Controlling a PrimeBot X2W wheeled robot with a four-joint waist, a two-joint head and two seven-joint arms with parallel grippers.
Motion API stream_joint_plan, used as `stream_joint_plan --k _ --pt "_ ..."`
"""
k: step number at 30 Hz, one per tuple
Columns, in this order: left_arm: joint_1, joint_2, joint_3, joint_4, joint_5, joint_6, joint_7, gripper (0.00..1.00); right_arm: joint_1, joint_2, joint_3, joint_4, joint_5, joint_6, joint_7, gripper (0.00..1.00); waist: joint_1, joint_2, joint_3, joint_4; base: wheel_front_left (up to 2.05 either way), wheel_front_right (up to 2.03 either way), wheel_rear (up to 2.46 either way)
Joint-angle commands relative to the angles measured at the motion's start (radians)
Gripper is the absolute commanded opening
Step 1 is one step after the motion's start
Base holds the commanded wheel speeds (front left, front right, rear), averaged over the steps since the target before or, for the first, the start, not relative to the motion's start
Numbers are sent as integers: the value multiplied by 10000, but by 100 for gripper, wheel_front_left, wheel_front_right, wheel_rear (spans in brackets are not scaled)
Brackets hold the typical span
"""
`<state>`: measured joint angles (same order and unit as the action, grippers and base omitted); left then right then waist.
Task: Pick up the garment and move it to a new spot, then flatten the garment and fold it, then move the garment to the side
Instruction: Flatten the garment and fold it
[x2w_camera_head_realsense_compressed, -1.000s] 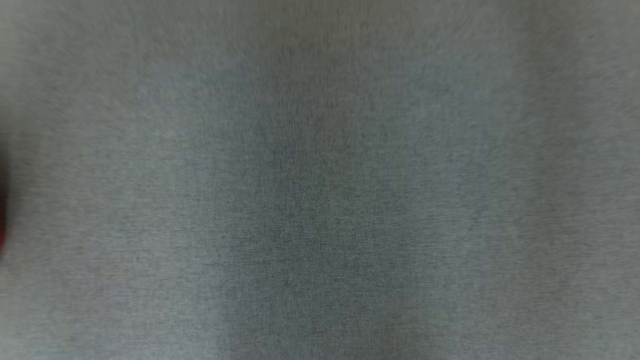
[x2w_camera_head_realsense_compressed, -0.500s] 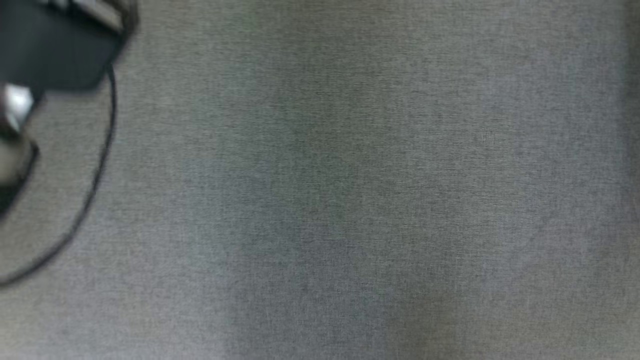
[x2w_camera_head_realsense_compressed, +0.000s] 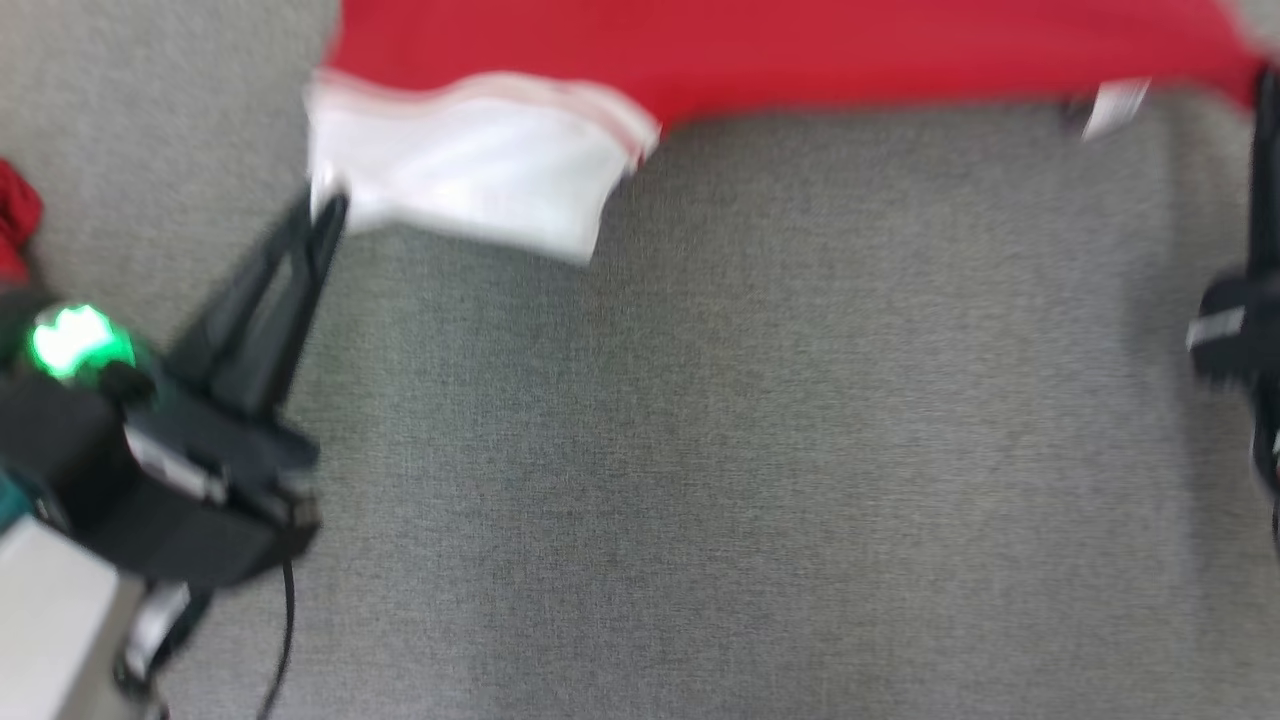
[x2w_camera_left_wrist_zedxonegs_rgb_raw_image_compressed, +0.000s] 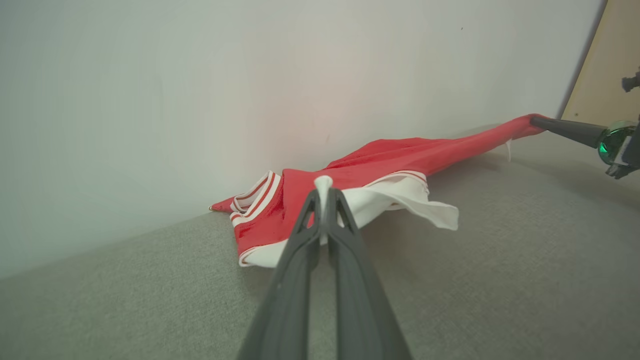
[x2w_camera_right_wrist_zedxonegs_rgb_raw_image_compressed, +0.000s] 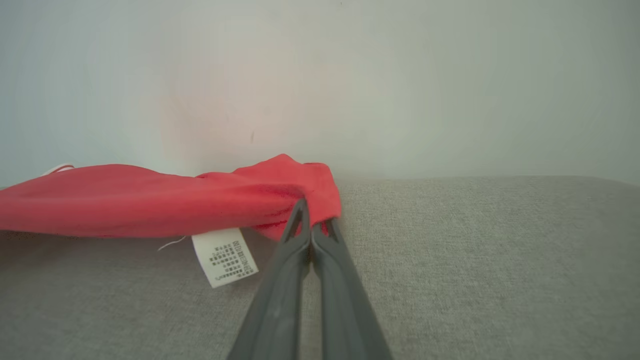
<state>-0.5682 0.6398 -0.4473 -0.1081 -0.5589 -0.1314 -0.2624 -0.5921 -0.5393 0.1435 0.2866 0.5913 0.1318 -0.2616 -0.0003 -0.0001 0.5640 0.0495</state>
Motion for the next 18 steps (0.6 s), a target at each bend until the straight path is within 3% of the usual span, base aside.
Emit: stream_joint_plan --k 1,9,18 --pt "413 -17 79 -84 -32 18 -33 0 440 -75 -50 -122 4 -23 -42 0 3 1 -779 -166 0 0 0" --pt "2923 -302 489 -366 547 17 -32 0 2914 99 -402 -736 -23 -23 -42 0 3 1 -1816 -234 0 0 0" --pt "5112 -635 545 -435 273 49 -32 0 5044 -47 -374 -1380 -453 -23 -43 0 3 1 -2852 -334 0 0 0"
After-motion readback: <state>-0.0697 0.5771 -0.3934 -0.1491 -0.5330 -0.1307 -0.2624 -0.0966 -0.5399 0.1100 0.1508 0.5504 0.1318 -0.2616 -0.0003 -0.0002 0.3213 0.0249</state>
